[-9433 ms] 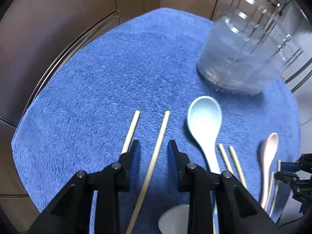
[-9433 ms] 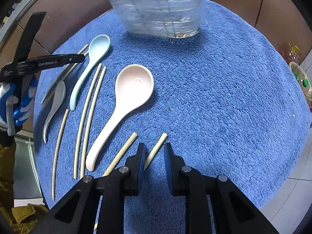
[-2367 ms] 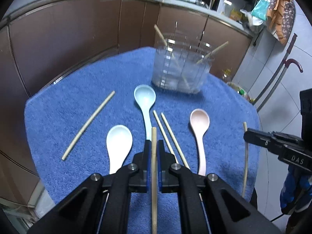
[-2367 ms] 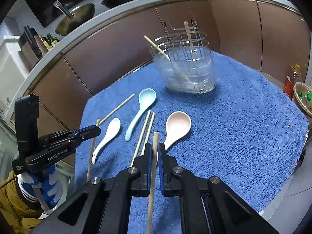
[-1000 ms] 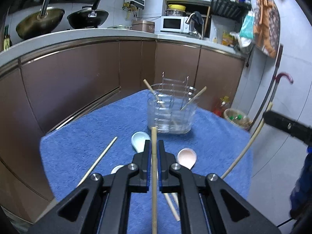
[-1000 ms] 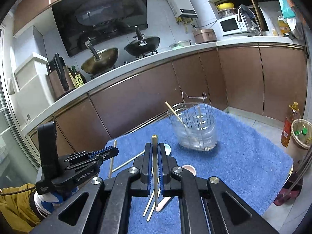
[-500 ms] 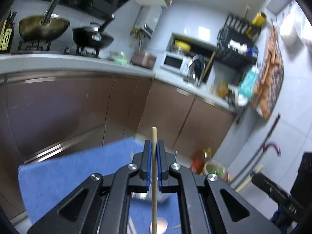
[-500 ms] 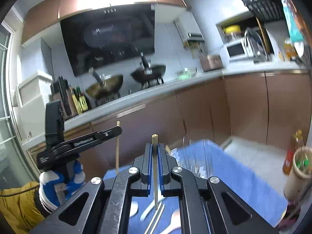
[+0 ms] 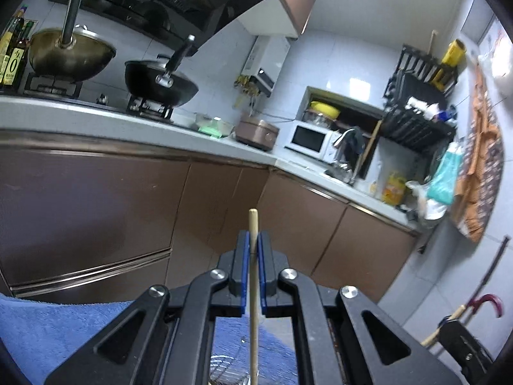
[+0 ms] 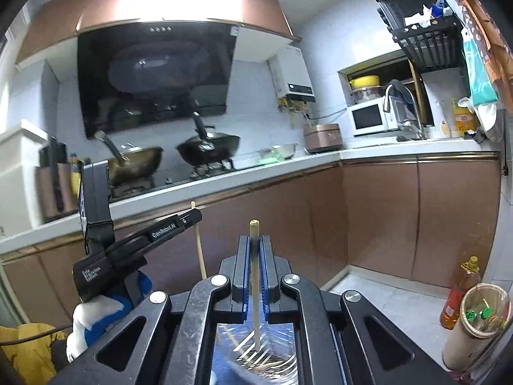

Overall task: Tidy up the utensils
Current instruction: 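Carry the left tool's chopstick into the holder and open while the right tool drops its chopstick in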

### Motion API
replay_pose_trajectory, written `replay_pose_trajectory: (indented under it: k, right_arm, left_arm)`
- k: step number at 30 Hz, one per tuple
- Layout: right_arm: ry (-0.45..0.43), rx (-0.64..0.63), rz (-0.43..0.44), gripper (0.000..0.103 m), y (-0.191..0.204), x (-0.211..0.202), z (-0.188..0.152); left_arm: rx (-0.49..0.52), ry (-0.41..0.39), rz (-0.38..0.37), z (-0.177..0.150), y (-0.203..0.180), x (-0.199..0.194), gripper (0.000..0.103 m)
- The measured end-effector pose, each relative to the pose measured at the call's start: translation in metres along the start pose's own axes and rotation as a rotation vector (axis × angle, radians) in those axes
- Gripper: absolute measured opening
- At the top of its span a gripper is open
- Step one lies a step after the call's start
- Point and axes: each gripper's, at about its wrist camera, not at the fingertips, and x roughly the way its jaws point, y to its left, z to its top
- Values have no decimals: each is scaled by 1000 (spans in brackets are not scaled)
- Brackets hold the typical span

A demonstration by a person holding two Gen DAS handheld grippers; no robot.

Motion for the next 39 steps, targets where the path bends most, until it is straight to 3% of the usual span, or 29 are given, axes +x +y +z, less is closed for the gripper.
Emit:
replay_pose_trajectory:
  k: [8, 11, 13, 18, 21, 28, 39]
  right_arm:
    - [102, -50, -79, 6, -4, 41, -53]
    - [131, -34, -78, 7, -6, 40, -62]
    - [139, -35, -87, 8, -7, 34, -64]
    - [128, 3, -102, 30, -9, 7, -57]
    - [127, 11, -116, 30, -6, -14, -54]
    - [141, 23, -118, 32, 10, -63, -56]
    - [229, 66, -89, 32, 36, -90, -77]
  left_arm:
    - [10, -7, 80, -59, 18, 35, 6]
    - [22, 3, 80, -64, 24, 28, 19]
    - [38, 2, 74, -65, 26, 15, 24]
    - [91, 29, 59, -52, 27, -22, 35]
    - [114, 55, 55, -45, 30, -47, 42]
    - [168, 111, 78, -41, 55, -110, 43]
    - [200, 233, 148, -57, 112, -185, 43]
